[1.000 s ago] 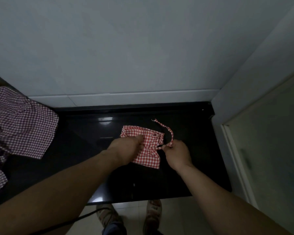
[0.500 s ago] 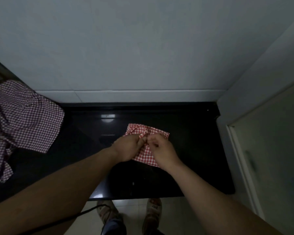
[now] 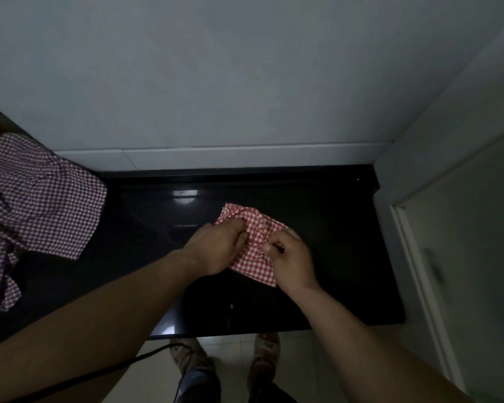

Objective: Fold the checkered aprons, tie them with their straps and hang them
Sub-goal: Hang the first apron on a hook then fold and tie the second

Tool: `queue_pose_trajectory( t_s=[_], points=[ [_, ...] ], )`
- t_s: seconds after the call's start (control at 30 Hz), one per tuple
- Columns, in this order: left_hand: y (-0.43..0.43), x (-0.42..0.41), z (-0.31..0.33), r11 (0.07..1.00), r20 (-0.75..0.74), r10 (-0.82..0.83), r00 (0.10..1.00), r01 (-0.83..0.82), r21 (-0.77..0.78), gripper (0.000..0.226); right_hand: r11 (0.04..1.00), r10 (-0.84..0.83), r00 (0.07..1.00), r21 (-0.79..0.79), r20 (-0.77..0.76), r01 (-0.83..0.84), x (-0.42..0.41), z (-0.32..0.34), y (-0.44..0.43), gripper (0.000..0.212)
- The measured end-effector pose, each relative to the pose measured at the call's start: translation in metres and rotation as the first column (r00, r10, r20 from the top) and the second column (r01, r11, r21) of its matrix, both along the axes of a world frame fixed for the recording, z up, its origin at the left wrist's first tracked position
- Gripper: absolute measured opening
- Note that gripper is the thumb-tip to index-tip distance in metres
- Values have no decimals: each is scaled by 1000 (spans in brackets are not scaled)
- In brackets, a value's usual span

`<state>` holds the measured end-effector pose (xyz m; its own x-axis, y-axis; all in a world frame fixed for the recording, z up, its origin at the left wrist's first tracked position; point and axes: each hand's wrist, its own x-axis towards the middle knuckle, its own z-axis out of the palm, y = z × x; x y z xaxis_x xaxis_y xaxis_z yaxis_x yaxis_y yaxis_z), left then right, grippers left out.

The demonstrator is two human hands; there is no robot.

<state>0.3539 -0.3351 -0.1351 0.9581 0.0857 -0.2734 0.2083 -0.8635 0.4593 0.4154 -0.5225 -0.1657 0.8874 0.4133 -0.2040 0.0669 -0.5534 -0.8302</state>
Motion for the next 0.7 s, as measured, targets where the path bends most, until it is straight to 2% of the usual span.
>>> queue_pose_trajectory(
  t_s=[0.1,0.17,0.23,0.3,0.33,0.4,0.43,0.5,0.53,0.6,0.7],
  points=[
    [3,2,4,998,2,-33,999,32,58,14,999,-19,997,-43,75,22,-2,1,-4,32],
    [2,4,5,997,-43,-36,998,39,71,19,995,-1,993,-99,116,12,-2,4,-6,25],
    [-4,8,6,995,-92,-19,996,28,99,24,982,66,968,-186,244,-20,-1,11,-3,17],
    [-10,12,7,989,-117,-9,993,26,146,29,962,182,899,-260,399,-79,0,21,9,10],
    [-12,12,7,986,-127,-12,992,32,163,31,961,218,884,-251,414,-120,0,25,18,9],
    [-15,12,8,985,-146,-10,989,35,166,33,978,194,937,-135,292,-161,-2,26,33,10],
    [-15,12,9,991,-147,2,989,17,134,33,991,127,979,-57,158,-120,-3,26,39,11],
    [-13,9,11,999,-125,46,991,-44,20,23,999,-27,997,20,-68,29,-2,18,46,11],
    [-10,7,13,994,-111,82,990,-89,-58,14,998,-60,991,13,-117,62,0,13,49,10],
    [-2,1,16,966,-60,176,983,-184,-184,13,999,-34,989,-14,-141,32,6,7,52,11],
    [10,-2,27,962,99,232,968,-214,-168,8,995,91,980,-12,-176,-94,10,11,54,15]
  ],
)
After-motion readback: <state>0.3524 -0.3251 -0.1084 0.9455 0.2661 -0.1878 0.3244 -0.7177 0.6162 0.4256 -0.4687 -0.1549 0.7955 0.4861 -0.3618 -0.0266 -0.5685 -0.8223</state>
